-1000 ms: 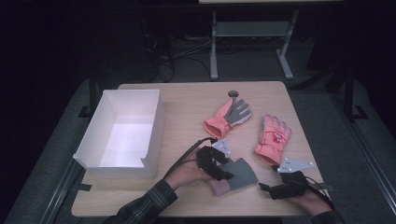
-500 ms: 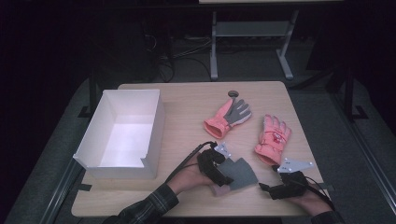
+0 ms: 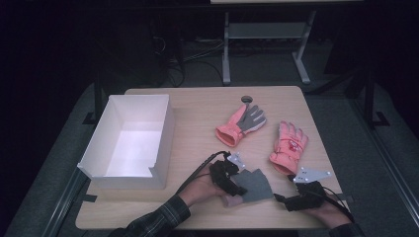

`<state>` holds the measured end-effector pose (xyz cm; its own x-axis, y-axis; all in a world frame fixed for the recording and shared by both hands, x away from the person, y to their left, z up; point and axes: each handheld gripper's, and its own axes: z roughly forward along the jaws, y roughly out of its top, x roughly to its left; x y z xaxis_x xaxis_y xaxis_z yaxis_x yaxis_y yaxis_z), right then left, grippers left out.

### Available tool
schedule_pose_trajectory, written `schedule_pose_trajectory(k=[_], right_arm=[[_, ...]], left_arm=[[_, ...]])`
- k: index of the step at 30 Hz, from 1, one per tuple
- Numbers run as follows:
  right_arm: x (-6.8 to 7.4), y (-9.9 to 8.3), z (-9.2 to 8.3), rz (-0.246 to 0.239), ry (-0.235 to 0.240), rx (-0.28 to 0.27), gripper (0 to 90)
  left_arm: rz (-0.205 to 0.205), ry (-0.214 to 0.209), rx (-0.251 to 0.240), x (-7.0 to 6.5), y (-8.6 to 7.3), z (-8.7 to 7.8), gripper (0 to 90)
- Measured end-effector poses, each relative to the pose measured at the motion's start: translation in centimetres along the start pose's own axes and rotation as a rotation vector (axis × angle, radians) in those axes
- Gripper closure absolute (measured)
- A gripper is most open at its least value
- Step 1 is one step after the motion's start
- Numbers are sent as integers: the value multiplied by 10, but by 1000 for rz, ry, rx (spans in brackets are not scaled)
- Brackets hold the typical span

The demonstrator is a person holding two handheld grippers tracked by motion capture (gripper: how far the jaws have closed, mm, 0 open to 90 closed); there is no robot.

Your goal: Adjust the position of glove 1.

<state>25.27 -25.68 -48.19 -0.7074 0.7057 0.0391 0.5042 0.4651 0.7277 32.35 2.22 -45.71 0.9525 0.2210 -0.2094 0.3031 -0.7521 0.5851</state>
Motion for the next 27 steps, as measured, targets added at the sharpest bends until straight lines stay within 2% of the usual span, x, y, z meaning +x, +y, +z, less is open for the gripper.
schedule_pose_trajectory(k=[4,7,9,15,19,27], right_arm=[[0,0,0,0,-1,0,131],[0,0,0,0,0,0,131],[0,0,0,1,1,0,131],[0,0,0,2,1,1,131],[0,0,0,2,1,1,131],[0,0,0,1,1,0,131]], left_arm=[[-15,-71,-3,3,-1,1,581],[-13,-93,1,4,-1,1,649],[-6,-96,0,4,-1,1,662],[-25,-105,-8,5,0,-3,689],[-36,-91,-24,8,1,-9,697],[-32,-80,-51,5,6,-20,697]])
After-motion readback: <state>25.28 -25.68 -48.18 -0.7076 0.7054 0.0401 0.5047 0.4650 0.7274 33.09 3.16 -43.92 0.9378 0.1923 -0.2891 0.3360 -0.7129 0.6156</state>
